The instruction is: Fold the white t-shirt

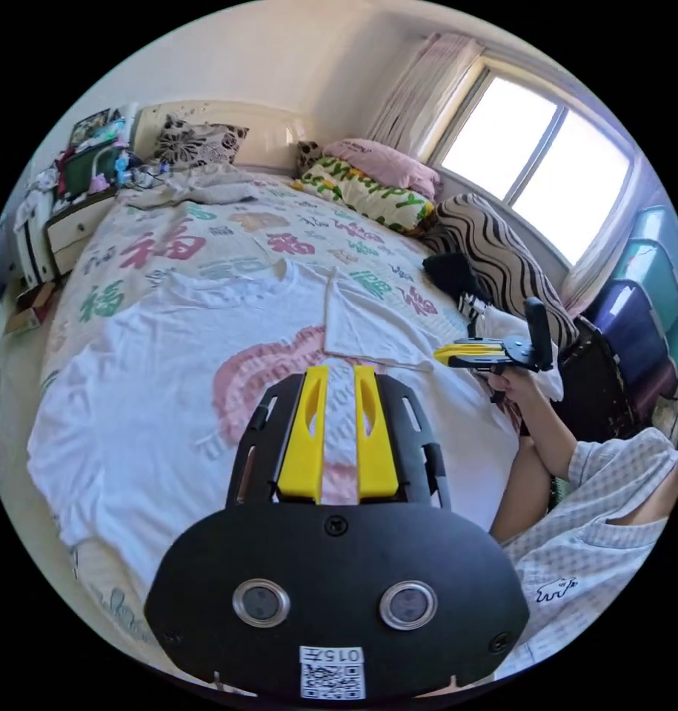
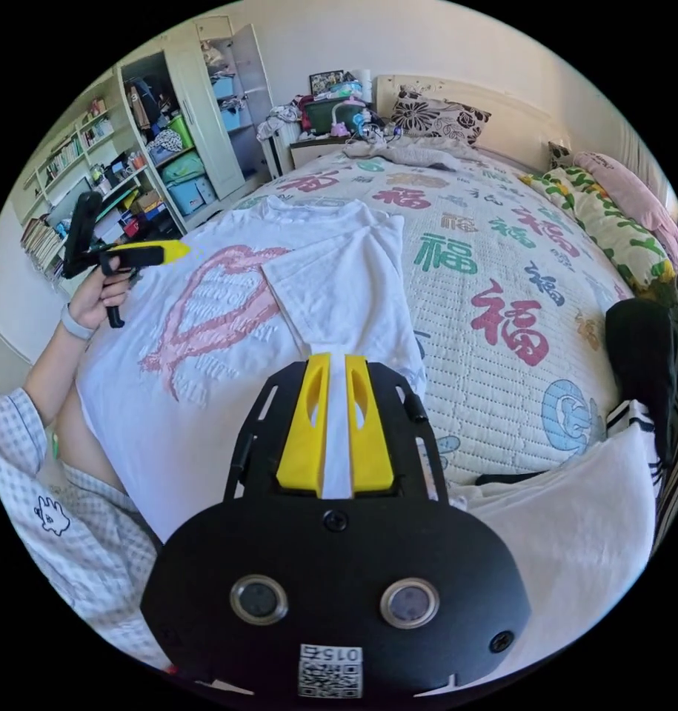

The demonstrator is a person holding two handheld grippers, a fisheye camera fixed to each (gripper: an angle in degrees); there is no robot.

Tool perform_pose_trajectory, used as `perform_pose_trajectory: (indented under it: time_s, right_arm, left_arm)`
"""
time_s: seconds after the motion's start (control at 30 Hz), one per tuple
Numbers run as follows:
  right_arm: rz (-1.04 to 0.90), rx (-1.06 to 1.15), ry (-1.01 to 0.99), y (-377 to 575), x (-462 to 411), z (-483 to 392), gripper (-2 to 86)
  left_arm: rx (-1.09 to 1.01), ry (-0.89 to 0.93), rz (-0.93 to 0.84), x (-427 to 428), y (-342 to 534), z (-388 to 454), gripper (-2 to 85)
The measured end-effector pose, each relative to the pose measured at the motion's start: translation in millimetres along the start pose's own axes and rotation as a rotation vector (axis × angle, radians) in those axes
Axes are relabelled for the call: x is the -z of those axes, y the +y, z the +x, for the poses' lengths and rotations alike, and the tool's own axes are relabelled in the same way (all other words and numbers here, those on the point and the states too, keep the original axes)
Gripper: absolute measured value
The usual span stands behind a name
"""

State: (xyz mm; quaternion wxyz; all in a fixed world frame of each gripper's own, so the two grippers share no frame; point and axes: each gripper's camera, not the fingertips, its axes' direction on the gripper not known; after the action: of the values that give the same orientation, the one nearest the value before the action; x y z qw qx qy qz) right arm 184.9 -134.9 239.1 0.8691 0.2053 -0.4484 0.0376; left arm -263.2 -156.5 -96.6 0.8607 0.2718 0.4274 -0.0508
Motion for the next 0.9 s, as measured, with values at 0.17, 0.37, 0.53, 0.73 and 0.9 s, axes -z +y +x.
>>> perform_pose_trajectory:
  time_s: [0.17,0.37,0.53,0.73,0.9]
  right_arm:
    - [0.098,0.071,-0.105,-52.1,6.0,-67.6,3.0]
    - [-0.035,0.293,-0.259,-173.9,-58.3,-223.3,5.2]
    - [-0.213,0.397,-0.249,-274.5,-159.2,-357.6,6.3]
    - [-0.408,0.395,-0.127,-347.6,-275.3,-451.9,8.1]
    - [-0.533,0.431,0.048,-368.9,-347.4,-497.5,9.6]
  left_arm:
    - [0.446,-0.255,0.312,154.6,104.7,-117.6,7.2]
    - [0.679,-0.118,0.323,167.2,170.2,-199.0,8.8]
    - [0.605,-0.068,0.116,137.1,137.7,-209.3,10.8]
    - [0.614,-0.068,0.101,136.4,137.9,-213.7,9.2]
    - [0.652,-0.037,0.122,141.4,146.2,-216.4,6.5]
